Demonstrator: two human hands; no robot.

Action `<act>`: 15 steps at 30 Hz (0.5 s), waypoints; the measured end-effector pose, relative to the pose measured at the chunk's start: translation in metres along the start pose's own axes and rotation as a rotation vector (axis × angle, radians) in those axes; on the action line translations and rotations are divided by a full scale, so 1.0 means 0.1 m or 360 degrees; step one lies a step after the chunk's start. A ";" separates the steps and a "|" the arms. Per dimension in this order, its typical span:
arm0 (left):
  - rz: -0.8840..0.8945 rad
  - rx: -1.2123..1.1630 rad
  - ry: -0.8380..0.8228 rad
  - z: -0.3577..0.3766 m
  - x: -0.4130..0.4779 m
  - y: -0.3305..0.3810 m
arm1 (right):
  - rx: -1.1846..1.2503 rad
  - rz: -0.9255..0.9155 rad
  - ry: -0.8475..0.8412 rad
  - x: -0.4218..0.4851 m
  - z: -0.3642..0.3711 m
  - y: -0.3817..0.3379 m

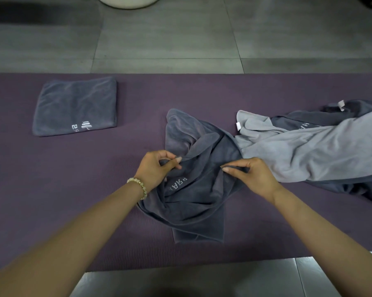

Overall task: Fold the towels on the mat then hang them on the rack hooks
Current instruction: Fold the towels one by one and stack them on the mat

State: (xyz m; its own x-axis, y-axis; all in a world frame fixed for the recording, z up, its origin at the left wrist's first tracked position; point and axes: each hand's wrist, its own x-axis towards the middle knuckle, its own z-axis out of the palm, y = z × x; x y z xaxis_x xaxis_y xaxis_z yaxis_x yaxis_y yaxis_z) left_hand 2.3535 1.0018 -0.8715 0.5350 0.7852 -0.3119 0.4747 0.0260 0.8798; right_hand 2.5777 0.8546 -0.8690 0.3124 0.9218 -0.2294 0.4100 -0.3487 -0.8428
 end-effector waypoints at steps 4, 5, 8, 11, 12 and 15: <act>0.0141 -0.0053 -0.0013 -0.01 -0.02 0.23 | 0.0116 -0.0141 -0.0351 -0.05 -0.03 -0.48; 0.0134 -0.0122 -0.0050 -0.01 -0.04 0.31 | 0.0124 -0.0199 -0.0417 -0.06 -0.01 -0.59; -0.0005 -0.0348 -0.0303 0.02 -0.12 0.58 | 0.0189 -0.0368 -0.0289 -0.03 0.06 -0.81; -0.0151 -0.0504 -0.0458 0.04 -0.18 0.69 | 0.0176 -0.0439 -0.0080 0.05 0.07 -0.82; -0.0165 -0.0517 -0.0469 0.04 -0.18 0.70 | 0.0191 -0.0426 -0.0042 0.06 0.07 -0.81; -0.0156 -0.0456 -0.0526 0.03 -0.17 0.68 | 0.0239 -0.0383 0.0085 0.08 0.06 -0.77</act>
State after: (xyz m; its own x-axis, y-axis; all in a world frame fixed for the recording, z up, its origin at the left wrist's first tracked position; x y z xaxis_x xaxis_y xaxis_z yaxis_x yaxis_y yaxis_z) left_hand 2.3787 0.9882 -0.8069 0.7137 0.5319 -0.4558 0.3467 0.2972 0.8897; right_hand 2.5436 0.8893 -0.8091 0.2681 0.9634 0.0087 0.3478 -0.0884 -0.9334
